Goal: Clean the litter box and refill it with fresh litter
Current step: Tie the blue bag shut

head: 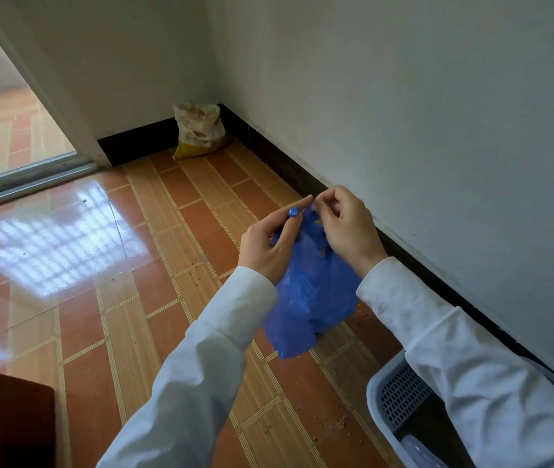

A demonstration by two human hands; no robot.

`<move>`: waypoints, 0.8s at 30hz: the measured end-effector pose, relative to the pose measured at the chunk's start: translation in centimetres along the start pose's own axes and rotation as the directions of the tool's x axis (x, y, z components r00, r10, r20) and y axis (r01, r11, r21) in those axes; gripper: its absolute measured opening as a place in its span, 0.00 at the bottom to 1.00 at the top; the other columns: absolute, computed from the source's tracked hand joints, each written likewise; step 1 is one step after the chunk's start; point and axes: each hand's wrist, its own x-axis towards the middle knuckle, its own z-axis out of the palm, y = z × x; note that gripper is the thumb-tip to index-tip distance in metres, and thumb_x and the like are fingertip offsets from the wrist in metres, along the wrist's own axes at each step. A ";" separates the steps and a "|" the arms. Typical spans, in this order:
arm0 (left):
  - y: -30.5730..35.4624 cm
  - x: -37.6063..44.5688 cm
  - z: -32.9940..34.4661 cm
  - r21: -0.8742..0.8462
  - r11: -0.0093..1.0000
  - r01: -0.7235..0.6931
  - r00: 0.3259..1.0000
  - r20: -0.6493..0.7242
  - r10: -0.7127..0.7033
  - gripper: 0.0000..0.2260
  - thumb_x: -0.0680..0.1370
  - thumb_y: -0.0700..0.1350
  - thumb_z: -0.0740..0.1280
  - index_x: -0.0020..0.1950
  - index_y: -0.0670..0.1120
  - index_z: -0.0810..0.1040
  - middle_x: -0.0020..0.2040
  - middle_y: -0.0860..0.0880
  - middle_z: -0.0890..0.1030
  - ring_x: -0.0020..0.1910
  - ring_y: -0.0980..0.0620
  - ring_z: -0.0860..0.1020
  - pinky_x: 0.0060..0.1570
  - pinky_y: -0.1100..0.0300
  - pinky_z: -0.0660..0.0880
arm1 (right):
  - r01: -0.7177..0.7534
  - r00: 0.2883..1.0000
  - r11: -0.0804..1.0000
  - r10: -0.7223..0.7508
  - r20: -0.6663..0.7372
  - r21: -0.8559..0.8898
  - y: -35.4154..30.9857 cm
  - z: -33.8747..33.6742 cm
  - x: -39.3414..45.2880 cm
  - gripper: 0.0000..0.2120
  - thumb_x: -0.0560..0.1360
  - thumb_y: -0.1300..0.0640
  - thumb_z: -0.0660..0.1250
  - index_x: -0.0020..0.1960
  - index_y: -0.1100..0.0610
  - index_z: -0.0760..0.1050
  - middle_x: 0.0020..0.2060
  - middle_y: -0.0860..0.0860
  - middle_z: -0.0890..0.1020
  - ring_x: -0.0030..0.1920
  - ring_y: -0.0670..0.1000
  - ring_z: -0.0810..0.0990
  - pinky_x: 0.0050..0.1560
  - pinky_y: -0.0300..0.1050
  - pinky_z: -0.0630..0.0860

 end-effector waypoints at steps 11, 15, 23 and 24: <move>-1.5 -0.3 -1.0 0.534 0.841 -0.091 0.991 0.133 0.024 0.10 0.81 0.45 0.59 0.43 0.45 0.76 0.36 0.52 0.74 0.37 0.52 0.69 0.42 0.57 0.65 | -0.016 0.974 0.999 0.009 0.225 0.029 0.0 0.1 0.4 0.04 0.74 0.57 0.68 0.48 0.52 0.74 0.50 0.52 0.77 0.48 0.49 0.78 0.54 0.44 0.77; -0.4 0.5 -1.4 0.011 0.925 0.380 0.904 0.206 -0.373 0.12 0.81 0.48 0.58 0.41 0.50 0.77 0.43 0.46 0.80 0.44 0.51 0.76 0.49 0.59 0.73 | 0.102 0.970 0.995 -0.104 0.219 0.024 -0.7 -0.1 -0.3 0.09 0.74 0.53 0.71 0.41 0.51 0.71 0.41 0.47 0.73 0.34 0.43 0.74 0.41 0.33 0.72; -0.6 0.8 -1.2 -0.420 0.742 0.522 0.849 0.170 -0.501 0.09 0.78 0.49 0.65 0.46 0.47 0.82 0.47 0.46 0.82 0.51 0.48 0.79 0.57 0.54 0.75 | 0.291 0.955 0.937 -0.297 -0.002 -0.193 -0.1 0.3 -1.7 0.15 0.71 0.42 0.69 0.42 0.54 0.76 0.48 0.48 0.74 0.51 0.46 0.72 0.50 0.37 0.73; -0.5 0.8 -1.2 -0.416 0.754 0.508 0.855 0.142 -0.498 0.08 0.77 0.49 0.65 0.44 0.48 0.82 0.46 0.47 0.82 0.50 0.49 0.79 0.56 0.55 0.75 | 0.264 0.963 0.952 -0.269 -0.007 -0.156 0.0 0.2 -1.8 0.13 0.73 0.44 0.69 0.43 0.54 0.77 0.47 0.48 0.74 0.49 0.46 0.73 0.49 0.36 0.74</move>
